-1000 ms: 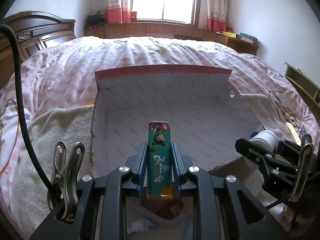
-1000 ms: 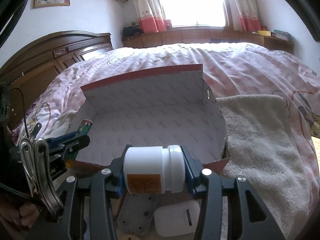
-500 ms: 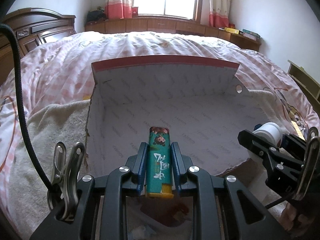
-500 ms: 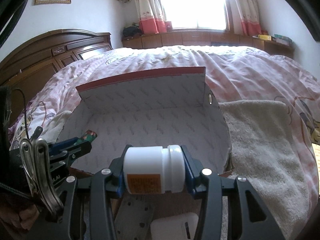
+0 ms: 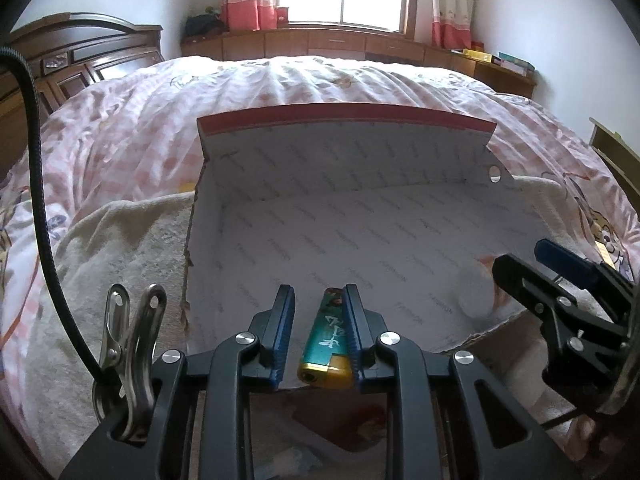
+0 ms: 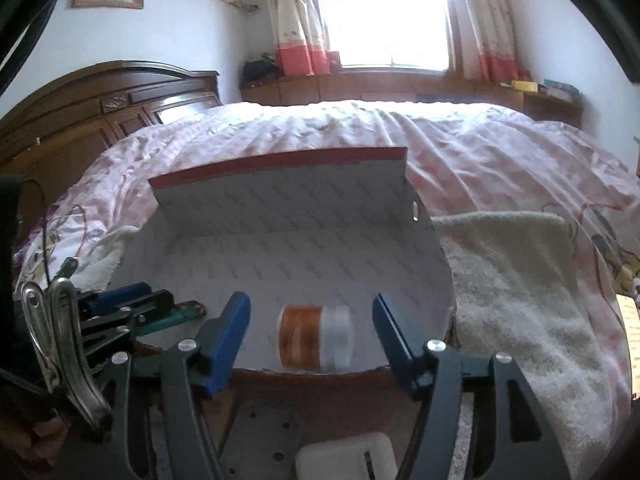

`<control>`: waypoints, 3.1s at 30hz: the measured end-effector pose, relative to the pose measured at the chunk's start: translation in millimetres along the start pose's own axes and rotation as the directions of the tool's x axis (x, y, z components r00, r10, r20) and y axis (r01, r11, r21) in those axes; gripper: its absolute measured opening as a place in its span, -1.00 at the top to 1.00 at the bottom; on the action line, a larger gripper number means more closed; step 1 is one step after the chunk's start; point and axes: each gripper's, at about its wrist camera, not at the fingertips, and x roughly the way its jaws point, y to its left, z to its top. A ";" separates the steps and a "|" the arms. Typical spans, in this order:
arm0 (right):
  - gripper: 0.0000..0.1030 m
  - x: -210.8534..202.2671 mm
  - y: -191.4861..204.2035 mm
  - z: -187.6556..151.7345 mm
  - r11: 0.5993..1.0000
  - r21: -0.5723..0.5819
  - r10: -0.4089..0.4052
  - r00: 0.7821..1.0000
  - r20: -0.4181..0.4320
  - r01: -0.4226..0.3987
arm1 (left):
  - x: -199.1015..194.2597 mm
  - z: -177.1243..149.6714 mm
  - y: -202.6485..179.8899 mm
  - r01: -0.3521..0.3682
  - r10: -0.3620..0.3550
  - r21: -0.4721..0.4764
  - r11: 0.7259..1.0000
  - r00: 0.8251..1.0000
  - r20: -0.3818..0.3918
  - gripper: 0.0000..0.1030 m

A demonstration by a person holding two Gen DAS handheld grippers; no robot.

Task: Organize rigid objects
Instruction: 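Open both grippers to drop the stick and jar into the box, then move the right gripper back to the white charger plug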

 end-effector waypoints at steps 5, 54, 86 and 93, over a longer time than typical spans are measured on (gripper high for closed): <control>-0.39 -5.8 0.5 1.8 1.000 -0.010 -0.012 1.000 0.021 0.012 | -3.0 0.7 1.7 -0.012 0.012 0.001 1.000 1.000 0.005 0.48; -0.44 -20.7 -37.0 -4.0 0.987 0.160 -0.022 0.998 -0.060 0.031 | -34.4 -10.5 37.7 -0.055 0.055 -0.044 0.998 0.998 0.008 0.46; -0.44 -103.5 14.4 -113.1 1.000 0.004 0.024 0.976 -0.218 -0.024 | -86.8 -114.0 35.7 0.026 -0.033 -0.065 0.998 0.994 -0.107 0.46; -0.44 -110.8 10.7 -127.9 1.000 0.020 0.012 0.967 -0.254 -0.007 | -83.5 -125.3 38.1 0.007 -0.015 -0.072 0.997 0.993 -0.117 0.41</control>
